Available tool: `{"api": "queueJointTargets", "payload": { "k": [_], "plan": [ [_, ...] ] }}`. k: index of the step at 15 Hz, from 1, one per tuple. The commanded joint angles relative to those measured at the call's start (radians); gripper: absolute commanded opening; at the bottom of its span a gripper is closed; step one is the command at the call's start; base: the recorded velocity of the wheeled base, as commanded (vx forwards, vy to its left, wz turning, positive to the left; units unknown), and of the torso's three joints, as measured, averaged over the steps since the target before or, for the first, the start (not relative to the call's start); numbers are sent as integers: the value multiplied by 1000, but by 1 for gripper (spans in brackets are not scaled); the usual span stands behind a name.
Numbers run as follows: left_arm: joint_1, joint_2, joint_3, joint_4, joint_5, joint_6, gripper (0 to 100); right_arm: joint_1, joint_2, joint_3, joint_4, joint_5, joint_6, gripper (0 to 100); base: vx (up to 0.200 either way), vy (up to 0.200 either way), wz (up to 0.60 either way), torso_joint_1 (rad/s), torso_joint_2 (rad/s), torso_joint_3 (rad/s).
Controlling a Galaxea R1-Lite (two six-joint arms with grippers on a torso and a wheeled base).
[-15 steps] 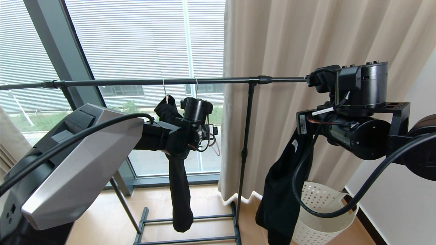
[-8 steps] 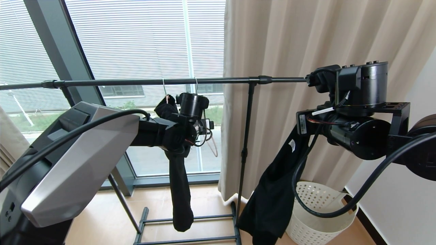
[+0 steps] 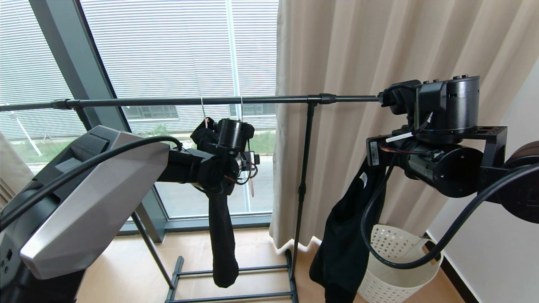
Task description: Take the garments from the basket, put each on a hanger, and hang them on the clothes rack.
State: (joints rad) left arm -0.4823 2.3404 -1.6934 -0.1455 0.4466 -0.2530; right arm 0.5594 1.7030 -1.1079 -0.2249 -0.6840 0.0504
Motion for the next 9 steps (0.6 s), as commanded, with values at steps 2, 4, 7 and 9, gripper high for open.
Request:
{"api": "queueJointTargets", "payload": {
  "k": [2,4,7,9],
  "plan": [
    [-19,2,-11,-5,0,17,100,1,1,0,-1,0,0,0,0,0,0,0,0,0],
    [-22,20,-43,-5,0,29,100,2,1,0,-1,0,0,0,0,0,0,0,0,0],
    [-22,109,-144,-3,0,49,100,1,3,0,-1,0,0,0,0,0,0,0,0,0],
    [-21,155,-213,0,0,63,100,2,3,0,-1,0,0,0,0,0,0,0,0,0]
  ]
}}
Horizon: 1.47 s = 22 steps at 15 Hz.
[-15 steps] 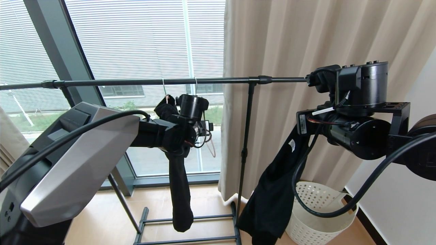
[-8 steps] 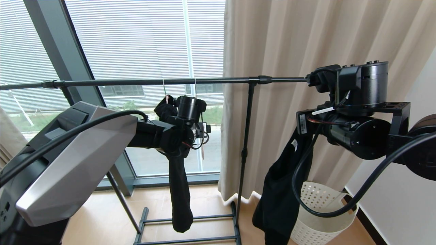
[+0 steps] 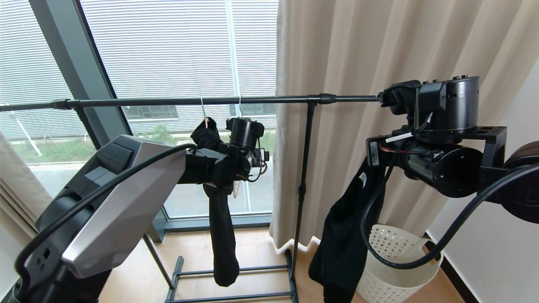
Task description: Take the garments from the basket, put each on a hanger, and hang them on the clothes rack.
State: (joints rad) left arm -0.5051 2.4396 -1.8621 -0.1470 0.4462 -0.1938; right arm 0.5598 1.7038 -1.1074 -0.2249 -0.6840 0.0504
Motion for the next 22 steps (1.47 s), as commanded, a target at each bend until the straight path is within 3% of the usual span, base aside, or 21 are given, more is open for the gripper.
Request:
{"api": "queueJointTargets", "payload": {
  "k": [1,2,15,20,22],
  "plan": [
    [2,72,-75,3,0,13,100,0,2,0,-1,0,0,0,0,0,0,0,0,0],
    [3,76,-88,4,0,13,0,0,2,1,-1,0,0,0,0,0,0,0,0,0],
    [-12,-8,-75,7,0,14,0,0,-6,3,-1,0,0,0,0,0,0,0,0,0],
    [-32,-128,112,-8,-1,39,0,0,-7,1,-1,0,0,0,0,0,0,0,0,0],
    [-33,-175,187,-62,-4,40,0,2,-7,1,-1,0,0,0,0,0,0,0,0,0]
  ]
}}
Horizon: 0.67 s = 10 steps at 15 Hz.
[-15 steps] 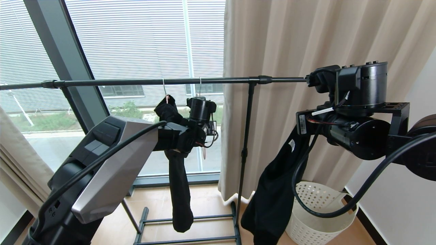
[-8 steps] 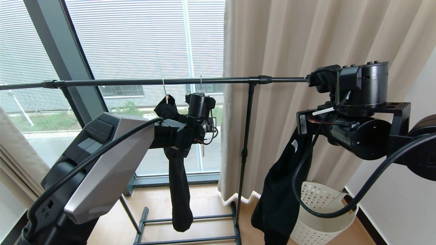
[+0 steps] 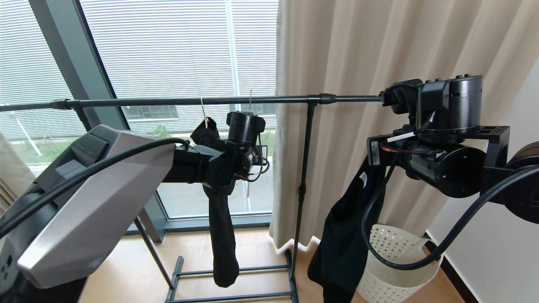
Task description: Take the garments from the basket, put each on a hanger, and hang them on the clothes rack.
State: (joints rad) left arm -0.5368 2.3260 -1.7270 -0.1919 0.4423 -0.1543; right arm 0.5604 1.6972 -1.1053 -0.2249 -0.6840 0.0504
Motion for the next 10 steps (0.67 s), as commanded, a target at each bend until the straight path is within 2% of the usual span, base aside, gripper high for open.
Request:
{"api": "queueJointTargets", "payload": {
  "k": [1,7,9,10],
  "plan": [
    [-3,-77,75,-31,-1,1,0,1,-1,-1,-1,0,0,0,0,0,0,0,0,0],
    [-34,-168,261,-139,-5,2,0,1,-1,-1,-1,0,0,0,0,0,0,0,0,0],
    [-48,-218,368,-218,-8,5,0,1,-2,-1,-1,0,0,0,0,0,0,0,0,0],
    [-58,-261,469,-288,-13,30,0,1,-4,-1,-1,-2,0,0,0,0,0,0,0,0]
  ]
}}
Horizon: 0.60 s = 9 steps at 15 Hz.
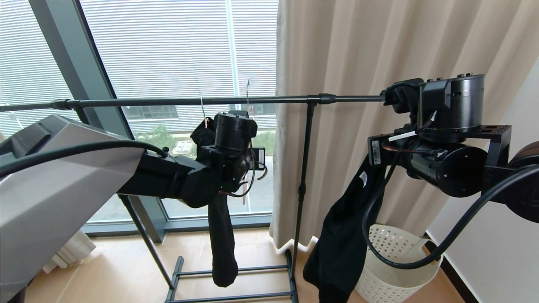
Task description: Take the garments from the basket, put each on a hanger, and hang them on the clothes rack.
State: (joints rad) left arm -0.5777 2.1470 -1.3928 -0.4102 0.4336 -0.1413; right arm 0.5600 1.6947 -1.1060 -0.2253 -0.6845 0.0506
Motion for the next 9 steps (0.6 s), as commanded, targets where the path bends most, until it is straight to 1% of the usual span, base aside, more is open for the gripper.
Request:
{"api": "queueJointTargets", "payload": {
  "k": [1,2,3,4,7,8,9],
  "plan": [
    [-22,-104,179,-104,-4,28,0,1,-1,0,0,0,0,0,0,0,0,0,0,0],
    [-33,-141,267,-182,-21,40,0,0,0,-2,0,-1,0,0,0,0,0,0,0,0],
    [-33,-154,301,-210,-41,43,0,0,2,-2,0,0,0,0,0,0,0,0,0,0],
    [-33,-202,393,-265,-104,57,0,0,3,-2,0,-1,0,0,0,0,0,0,0,0],
    [-33,-262,561,-395,-217,62,0,0,3,-3,0,-1,0,0,0,0,0,0,0,0],
    [-33,-274,627,-456,-268,68,0,0,5,-3,0,0,-2,0,0,0,0,0,0,0],
    [-33,-283,679,-507,-317,89,0,0,5,-3,0,0,0,0,0,0,0,0,0,0]
  ]
}}
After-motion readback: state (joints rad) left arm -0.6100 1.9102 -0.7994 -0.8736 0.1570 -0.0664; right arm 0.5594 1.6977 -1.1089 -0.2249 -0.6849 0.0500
